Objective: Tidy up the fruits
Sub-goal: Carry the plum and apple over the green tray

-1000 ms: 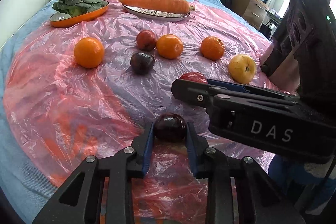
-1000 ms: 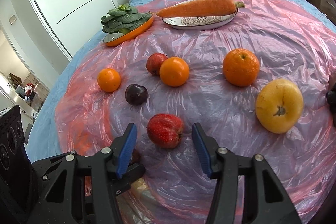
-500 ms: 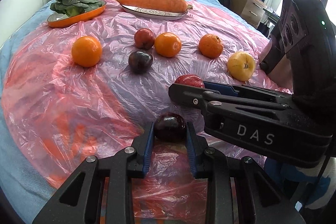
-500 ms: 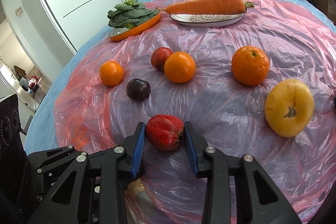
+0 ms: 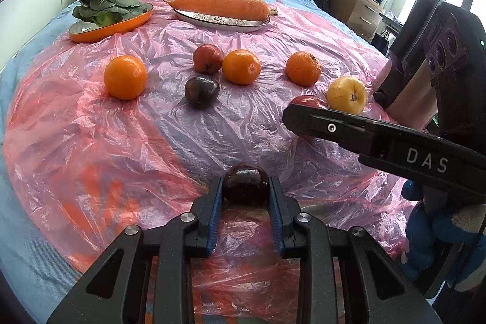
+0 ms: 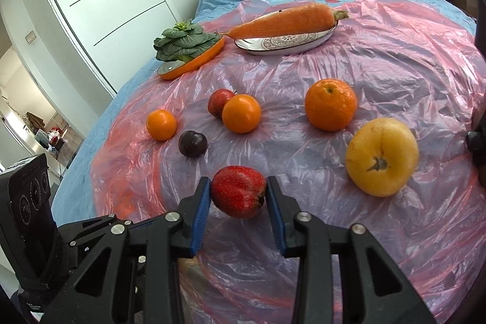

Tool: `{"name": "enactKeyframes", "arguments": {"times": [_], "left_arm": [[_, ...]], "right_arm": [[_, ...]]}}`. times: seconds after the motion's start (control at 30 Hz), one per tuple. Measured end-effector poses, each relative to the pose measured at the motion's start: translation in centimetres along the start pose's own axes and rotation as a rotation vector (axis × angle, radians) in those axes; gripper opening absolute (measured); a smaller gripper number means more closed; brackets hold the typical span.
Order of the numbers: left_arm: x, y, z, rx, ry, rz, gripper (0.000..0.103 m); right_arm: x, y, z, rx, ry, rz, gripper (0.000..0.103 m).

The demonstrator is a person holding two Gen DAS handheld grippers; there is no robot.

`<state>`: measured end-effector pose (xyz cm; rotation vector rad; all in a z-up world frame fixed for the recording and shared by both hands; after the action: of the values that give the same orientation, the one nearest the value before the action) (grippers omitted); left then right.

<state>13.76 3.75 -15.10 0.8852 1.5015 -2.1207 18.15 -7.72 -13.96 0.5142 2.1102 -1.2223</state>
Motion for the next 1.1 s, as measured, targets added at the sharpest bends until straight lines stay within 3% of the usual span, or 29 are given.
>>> {"name": "enactKeyframes", "arguments": {"times": [0.47, 0.77, 1.1], "left_arm": [[-0.6, -2.3, 1.9, -0.016, 0.039, 0.057, 0.024], [-1.5, -4.6, 4.0, -0.09, 0.085, 0.1, 0.024], [-2.2, -9.0, 8.8, -0.053, 0.084, 0.12, 0.024]], "right_arm": [[0.7, -4.0, -0.1, 0.048, -0.02, -0.003, 0.025], [0.6, -9.0, 1.1, 0.113, -0.01, 0.014, 0.025], [1.4, -15.9, 2.8, 0.172, 0.003, 0.06, 0.025]]}}
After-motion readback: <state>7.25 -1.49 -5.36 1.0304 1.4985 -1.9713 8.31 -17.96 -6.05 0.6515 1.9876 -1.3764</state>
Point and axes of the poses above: each gripper's, at about its wrist camera, not at the fingertips, and y roughly the way its jaws point, z to its right, x to its underside, the point moved 2 cm from there along y, roughly the way its jaws point, and after that the axes turned 6 degrees about z, right-handed, at the moved point
